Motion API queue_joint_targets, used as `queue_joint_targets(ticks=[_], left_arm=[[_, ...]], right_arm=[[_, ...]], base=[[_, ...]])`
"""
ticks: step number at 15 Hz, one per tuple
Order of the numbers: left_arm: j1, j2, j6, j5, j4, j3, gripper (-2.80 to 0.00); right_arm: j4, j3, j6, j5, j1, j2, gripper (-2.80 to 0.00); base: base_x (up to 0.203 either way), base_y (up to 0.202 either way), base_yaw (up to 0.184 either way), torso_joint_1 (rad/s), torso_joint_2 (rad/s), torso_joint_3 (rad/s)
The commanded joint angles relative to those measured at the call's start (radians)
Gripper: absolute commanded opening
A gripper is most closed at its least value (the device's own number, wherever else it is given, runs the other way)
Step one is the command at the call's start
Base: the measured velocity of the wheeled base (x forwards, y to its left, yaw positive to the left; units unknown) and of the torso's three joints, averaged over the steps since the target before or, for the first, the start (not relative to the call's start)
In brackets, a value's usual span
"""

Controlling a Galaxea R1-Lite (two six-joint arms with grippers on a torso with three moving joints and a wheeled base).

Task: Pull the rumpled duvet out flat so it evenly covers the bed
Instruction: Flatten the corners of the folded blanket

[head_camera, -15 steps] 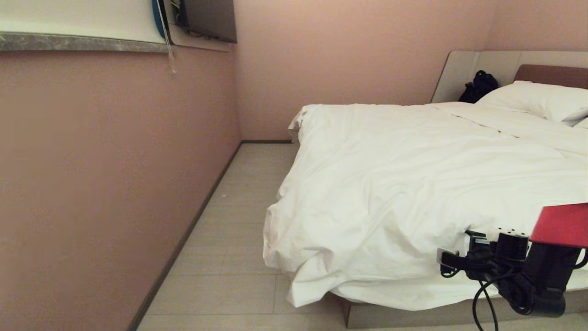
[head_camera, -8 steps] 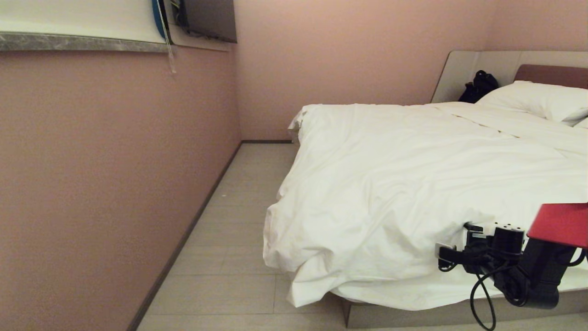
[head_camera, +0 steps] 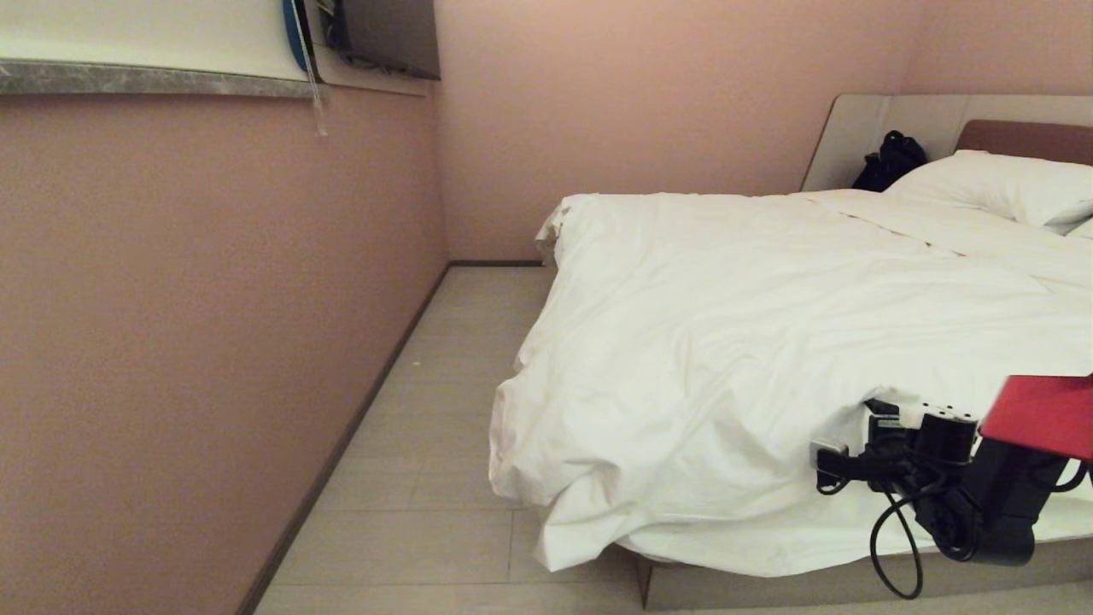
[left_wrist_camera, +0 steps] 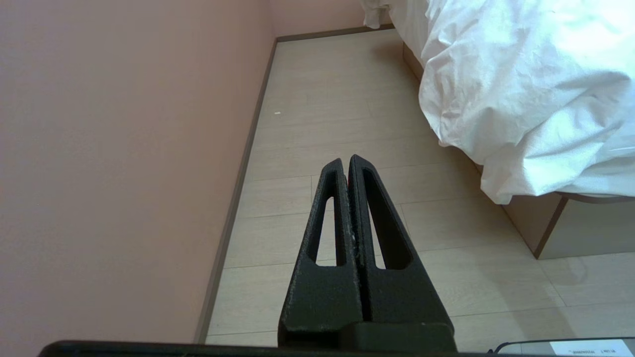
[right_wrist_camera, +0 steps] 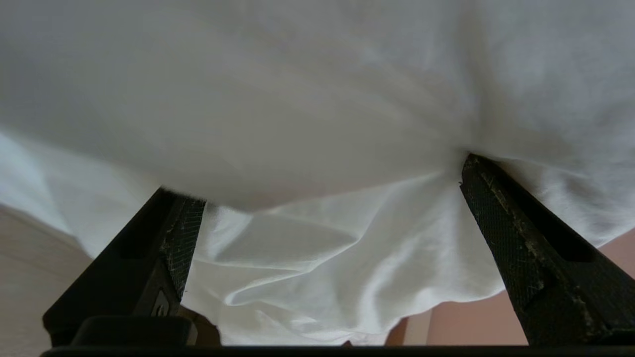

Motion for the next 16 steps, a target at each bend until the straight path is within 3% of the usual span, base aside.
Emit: queue_joint_targets(ticks=[1,3,4,5,16], left_arm=[[0.0,0.0,0.001,0.0,0.0,0.0,-2.8],[-0.001,0.0,0.001,0.0,0.0,-0.001,-2.8],[0.0,0.001,0.001,0.0,0.0,-0.001,-2.8],[0.0,0.0,0.001,0.0,0.0,0.0,-2.8],[0.0,0.0,0.001,0.0,0.0,0.0,-2.8]], right_arm=[[-0.023,-0.007,-0.01,-0.003,0.0,0.009,0.0],[-0.022,-0.006,-0.009,-0.006,0.0,0.009,0.0],[-0.022,-0.007,-0.009,-0.006,0.0,0.009,-0.8],[-0.02,-0.007,-0.009,-0.006,0.0,0.01,-2.8],[-0.017,0.006,0.021,-0.007,-0.004,0.008,-2.8]], base=[[0.0,0.0,0.0,0.0,0.0,0.0],[0.0,0.0,0.0,0.0,0.0,0.0],[0.0,0.0,0.0,0.0,0.0,0.0],[0.0,0.0,0.0,0.0,0.0,0.0],[0.0,0.0,0.0,0.0,0.0,0.0]])
